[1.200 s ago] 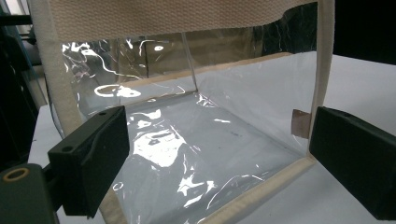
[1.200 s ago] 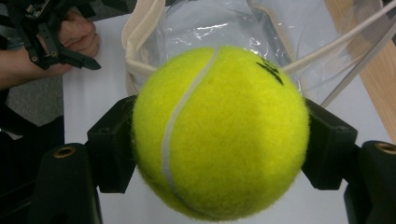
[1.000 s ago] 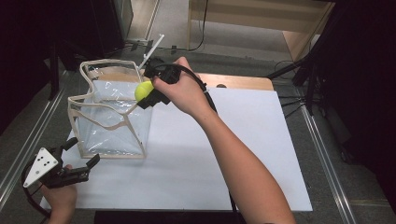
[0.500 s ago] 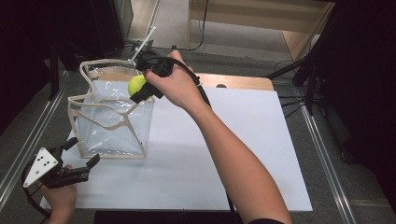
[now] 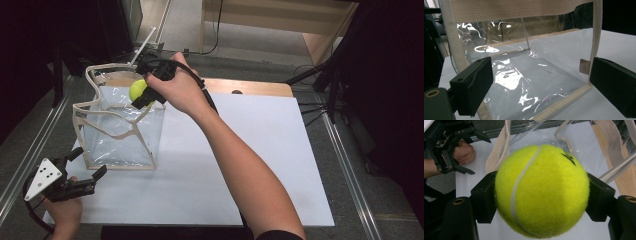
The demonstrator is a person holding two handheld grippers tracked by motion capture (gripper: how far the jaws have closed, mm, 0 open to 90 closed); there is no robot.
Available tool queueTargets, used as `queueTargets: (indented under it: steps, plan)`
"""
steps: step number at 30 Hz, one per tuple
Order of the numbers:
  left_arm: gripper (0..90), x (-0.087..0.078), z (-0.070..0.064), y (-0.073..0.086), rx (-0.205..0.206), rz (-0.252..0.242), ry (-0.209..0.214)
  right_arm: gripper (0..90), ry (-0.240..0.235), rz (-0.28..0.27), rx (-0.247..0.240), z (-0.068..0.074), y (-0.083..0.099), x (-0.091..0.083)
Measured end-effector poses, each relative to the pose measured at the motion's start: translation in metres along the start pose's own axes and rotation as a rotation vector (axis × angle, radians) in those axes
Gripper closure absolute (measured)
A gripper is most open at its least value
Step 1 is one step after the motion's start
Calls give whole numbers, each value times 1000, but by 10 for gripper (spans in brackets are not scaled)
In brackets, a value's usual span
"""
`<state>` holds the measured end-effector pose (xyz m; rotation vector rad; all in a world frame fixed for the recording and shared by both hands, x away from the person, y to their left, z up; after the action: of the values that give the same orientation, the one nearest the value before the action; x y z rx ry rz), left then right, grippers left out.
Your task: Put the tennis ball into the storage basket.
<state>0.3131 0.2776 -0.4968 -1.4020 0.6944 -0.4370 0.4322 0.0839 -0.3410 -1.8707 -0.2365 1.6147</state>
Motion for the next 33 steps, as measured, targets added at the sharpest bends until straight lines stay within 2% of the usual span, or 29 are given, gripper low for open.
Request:
queueTargets:
  steps: [22,33]
  plan:
    - [54,0,0,0,-2,-5,3,237,-7,22,-19,4,-10,31]
    - [54,0,0,0,-3,-4,4,236,-4,90,-55,9,-3,49]
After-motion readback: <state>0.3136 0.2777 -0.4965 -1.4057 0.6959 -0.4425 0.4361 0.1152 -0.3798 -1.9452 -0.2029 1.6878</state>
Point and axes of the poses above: each handheld gripper's, and its own axes: x roughly forward along the jaws, y roughly out of its underside, z roughly to its left, the point moved 9 cm from there along x, roughly forward along the jaws, and after that the axes turned 6 degrees about y, right-handed, at the moved point
